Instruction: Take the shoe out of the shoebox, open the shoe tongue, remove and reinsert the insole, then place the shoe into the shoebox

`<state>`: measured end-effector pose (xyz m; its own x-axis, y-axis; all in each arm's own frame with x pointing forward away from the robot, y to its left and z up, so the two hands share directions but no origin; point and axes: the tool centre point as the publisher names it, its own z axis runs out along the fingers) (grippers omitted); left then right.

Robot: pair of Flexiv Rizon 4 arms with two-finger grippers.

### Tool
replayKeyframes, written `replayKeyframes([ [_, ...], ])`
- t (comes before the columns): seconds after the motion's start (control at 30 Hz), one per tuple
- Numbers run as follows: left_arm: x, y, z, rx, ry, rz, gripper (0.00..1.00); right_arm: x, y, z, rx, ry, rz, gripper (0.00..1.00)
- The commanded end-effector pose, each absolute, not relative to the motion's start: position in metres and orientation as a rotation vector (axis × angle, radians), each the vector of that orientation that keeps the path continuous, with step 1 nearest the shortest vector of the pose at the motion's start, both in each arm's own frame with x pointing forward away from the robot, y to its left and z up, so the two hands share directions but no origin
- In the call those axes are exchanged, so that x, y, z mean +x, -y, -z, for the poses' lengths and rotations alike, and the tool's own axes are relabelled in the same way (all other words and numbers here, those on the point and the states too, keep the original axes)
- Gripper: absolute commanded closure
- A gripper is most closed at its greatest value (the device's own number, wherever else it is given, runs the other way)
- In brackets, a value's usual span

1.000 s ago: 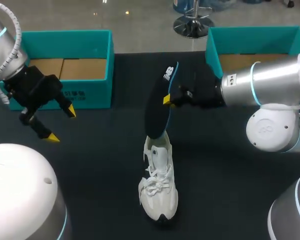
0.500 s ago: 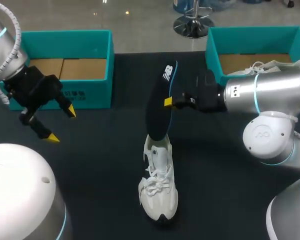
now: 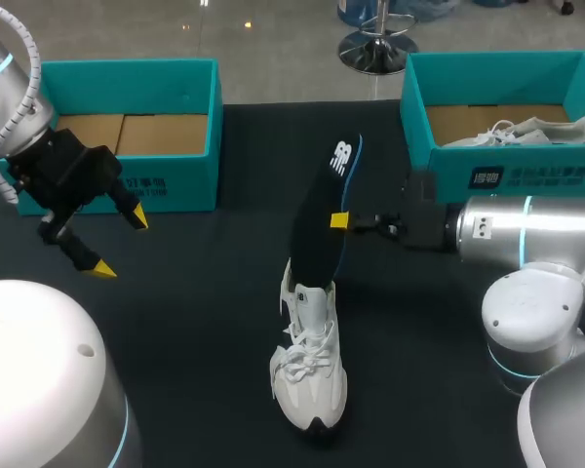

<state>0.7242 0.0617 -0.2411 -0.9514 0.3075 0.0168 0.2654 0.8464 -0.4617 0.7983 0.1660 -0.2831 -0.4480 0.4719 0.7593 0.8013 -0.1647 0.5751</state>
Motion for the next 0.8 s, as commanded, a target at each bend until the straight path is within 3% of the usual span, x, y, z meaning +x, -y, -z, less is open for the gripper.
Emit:
replayKeyframes([
  [0.03, 0.724, -0.062, 0.241, -0.456, 2.932, -0.711, 0.00, 0.794, -0.174, 0.287, -1.430, 1.784, 1.698, 1.00],
  [0.8, 0.724, -0.062, 0.241, -0.456, 2.932, -0.711, 0.00, 0.752, -0.188, 0.305, -1.508, 1.838, 1.459, 1.00],
])
